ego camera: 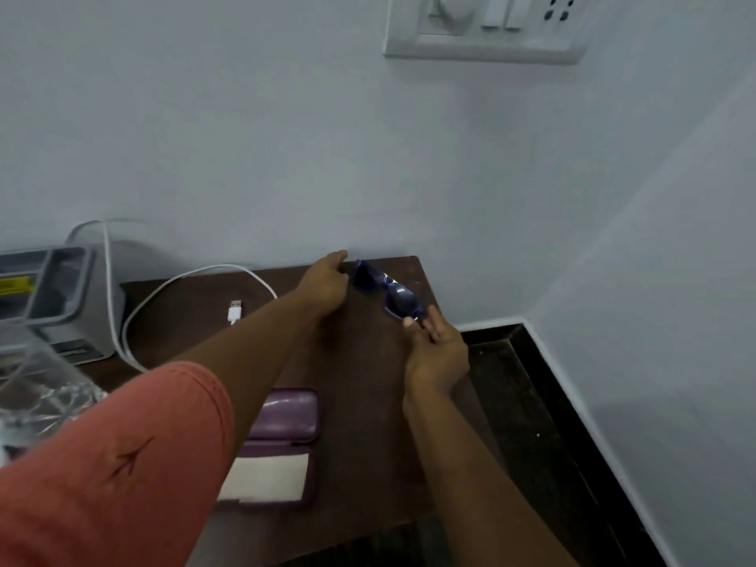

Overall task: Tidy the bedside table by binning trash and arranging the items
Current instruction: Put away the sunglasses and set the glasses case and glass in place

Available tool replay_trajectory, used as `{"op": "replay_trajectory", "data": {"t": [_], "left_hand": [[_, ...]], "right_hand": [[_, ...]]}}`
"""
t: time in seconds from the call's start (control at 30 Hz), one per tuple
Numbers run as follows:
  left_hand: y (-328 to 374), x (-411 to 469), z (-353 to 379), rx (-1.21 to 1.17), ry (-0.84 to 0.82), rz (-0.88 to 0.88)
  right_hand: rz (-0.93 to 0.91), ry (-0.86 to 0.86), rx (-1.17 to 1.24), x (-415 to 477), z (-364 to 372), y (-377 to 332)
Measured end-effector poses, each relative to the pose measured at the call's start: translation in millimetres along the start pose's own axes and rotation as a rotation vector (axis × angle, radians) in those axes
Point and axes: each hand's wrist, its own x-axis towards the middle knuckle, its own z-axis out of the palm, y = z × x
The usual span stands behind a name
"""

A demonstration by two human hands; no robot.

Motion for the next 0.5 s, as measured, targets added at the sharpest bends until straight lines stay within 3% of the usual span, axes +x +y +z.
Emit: {"op": "replay_trajectory", "data": {"t": [0.27, 0.5], "left_hand": [[10.0, 5.4, 22.9, -0.104, -0.012, -0.004], [15.8, -24.2, -3.2, -0.141, 0.007, 0.018]], "right_hand": [[-0.084, 0.025, -0.089, 11.6, 10.3, 4.5], [0.091, -0.06, 0.081, 7.6, -4.6, -24.0]]}}
